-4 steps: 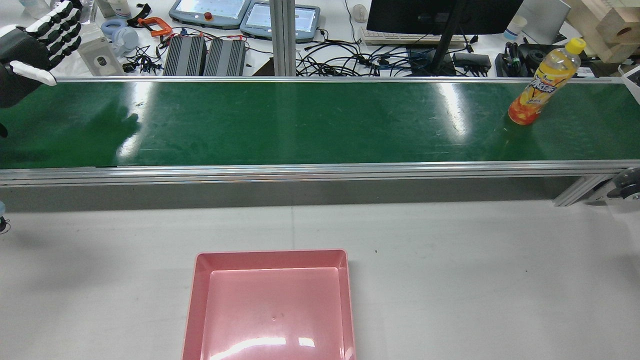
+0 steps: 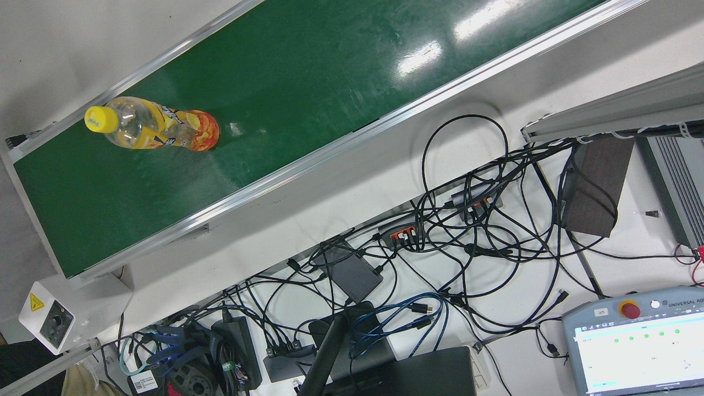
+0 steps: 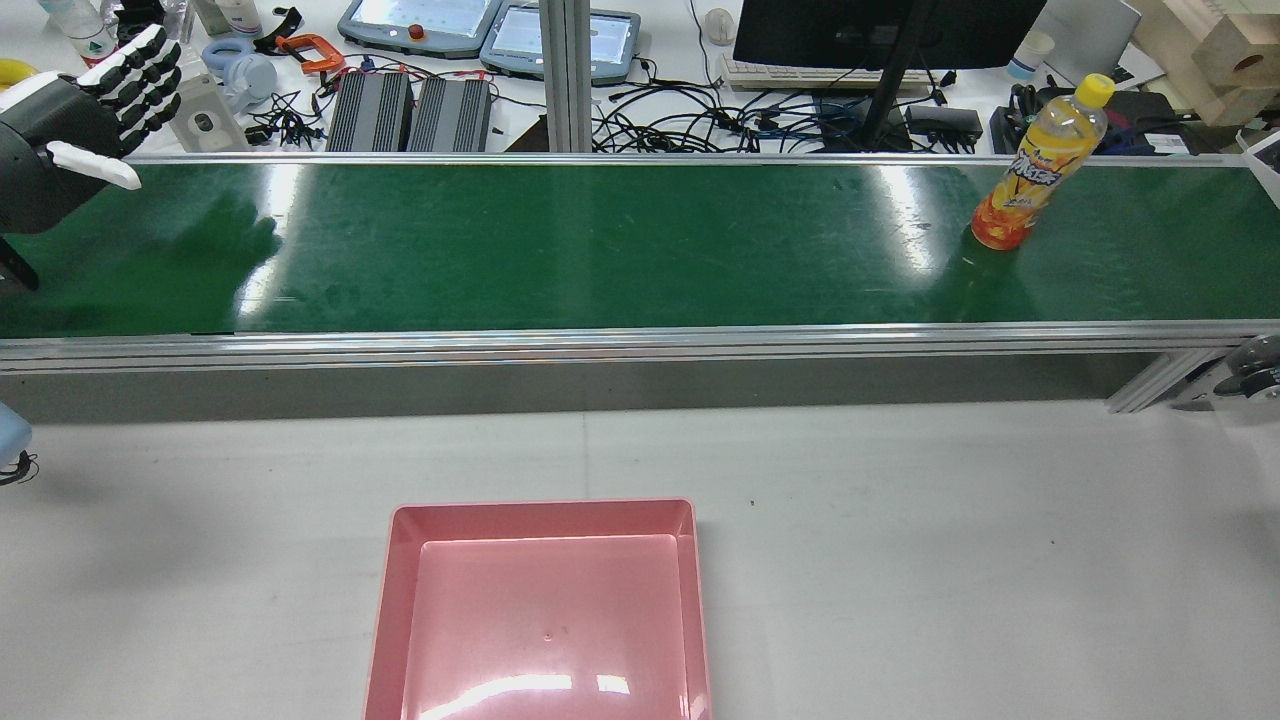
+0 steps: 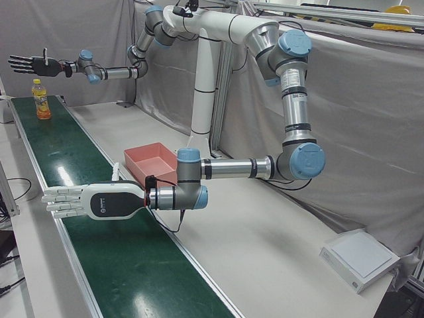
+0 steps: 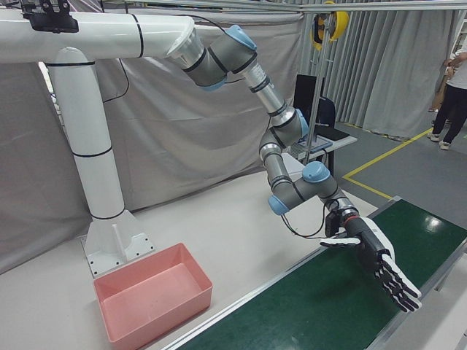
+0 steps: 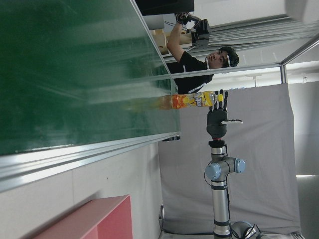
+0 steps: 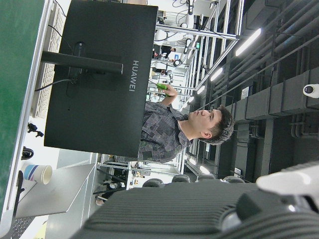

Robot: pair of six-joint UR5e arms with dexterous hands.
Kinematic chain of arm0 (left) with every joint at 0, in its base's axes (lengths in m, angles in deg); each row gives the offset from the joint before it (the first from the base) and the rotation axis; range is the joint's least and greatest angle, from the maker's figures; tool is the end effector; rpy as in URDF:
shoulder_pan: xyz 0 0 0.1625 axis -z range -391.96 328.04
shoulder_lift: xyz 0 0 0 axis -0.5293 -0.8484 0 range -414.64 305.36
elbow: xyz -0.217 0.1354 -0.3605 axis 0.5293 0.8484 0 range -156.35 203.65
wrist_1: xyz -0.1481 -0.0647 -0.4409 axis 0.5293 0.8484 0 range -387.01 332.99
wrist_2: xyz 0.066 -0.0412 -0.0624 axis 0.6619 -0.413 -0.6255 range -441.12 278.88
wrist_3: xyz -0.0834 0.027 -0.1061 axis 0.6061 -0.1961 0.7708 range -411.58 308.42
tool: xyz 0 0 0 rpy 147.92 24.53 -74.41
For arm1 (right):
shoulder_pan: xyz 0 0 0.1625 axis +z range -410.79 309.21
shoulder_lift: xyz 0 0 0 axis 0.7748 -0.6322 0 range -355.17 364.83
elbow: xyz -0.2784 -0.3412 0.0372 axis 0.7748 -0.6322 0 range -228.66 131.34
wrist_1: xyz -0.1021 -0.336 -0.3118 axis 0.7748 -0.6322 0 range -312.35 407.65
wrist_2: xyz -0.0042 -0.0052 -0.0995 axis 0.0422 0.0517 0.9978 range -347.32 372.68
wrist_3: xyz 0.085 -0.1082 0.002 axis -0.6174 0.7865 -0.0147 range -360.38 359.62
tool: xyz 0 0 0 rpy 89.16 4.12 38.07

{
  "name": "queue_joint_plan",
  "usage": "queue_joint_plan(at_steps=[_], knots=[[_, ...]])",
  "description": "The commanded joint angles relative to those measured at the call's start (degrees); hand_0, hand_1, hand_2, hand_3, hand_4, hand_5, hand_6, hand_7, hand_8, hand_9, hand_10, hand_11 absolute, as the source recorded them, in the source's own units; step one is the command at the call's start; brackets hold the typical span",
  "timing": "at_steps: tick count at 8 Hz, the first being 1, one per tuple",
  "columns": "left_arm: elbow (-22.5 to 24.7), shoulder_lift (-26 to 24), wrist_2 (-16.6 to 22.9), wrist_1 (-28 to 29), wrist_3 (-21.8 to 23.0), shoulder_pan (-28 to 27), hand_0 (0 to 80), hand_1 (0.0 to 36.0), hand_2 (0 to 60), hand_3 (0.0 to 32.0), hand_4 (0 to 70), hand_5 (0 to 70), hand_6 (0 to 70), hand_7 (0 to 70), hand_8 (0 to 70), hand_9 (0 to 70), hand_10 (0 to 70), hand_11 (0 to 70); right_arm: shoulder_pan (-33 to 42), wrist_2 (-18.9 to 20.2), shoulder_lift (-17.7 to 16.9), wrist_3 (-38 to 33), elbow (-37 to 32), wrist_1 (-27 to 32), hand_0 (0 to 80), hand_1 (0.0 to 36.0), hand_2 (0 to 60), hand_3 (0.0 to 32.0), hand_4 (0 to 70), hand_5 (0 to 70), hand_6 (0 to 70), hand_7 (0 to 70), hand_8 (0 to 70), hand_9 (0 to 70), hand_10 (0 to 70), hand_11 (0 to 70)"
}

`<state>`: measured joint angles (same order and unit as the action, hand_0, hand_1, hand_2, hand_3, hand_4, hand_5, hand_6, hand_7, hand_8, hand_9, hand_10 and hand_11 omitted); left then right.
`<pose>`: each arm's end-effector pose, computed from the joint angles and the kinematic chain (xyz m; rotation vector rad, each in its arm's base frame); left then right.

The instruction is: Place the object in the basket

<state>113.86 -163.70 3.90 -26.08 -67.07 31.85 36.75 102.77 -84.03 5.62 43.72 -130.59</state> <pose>0.1930 -0.7214 0.4779 -0.1466 2.3245 -1.5538 0.1070 -0.6096 0.6634 0.0680 -2.2487 2.0460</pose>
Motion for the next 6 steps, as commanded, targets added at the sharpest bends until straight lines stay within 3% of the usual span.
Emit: queue_joint_plan(at_steps=[1, 6], knots=[[0.0, -0.4, 0.1, -0.8, 0.2, -0.1, 59.9, 10.6, 0.0, 0.6, 0.0, 2.2, 0.0, 0.0, 0.0, 0.0, 0.0, 0.0, 0.0, 0.0, 0.0, 0.1, 0.0, 0.0, 0.0, 0.0, 0.0, 0.0, 0.0, 0.0, 0.0, 0.0, 0.0, 0.0, 0.0, 0.0], [-0.7, 0.1, -0.2, 4.7, -0.1, -0.2, 59.1, 10.1, 0.0, 2.2, 0.0, 0.0, 0.0, 0.0, 0.0, 0.0, 0.0, 0.0, 0.0, 0.0, 0.0, 0.0, 0.0, 0.0, 0.0, 0.0, 0.0, 0.0, 0.0, 0.0, 0.0, 0.0, 0.0, 0.0, 0.0, 0.0]])
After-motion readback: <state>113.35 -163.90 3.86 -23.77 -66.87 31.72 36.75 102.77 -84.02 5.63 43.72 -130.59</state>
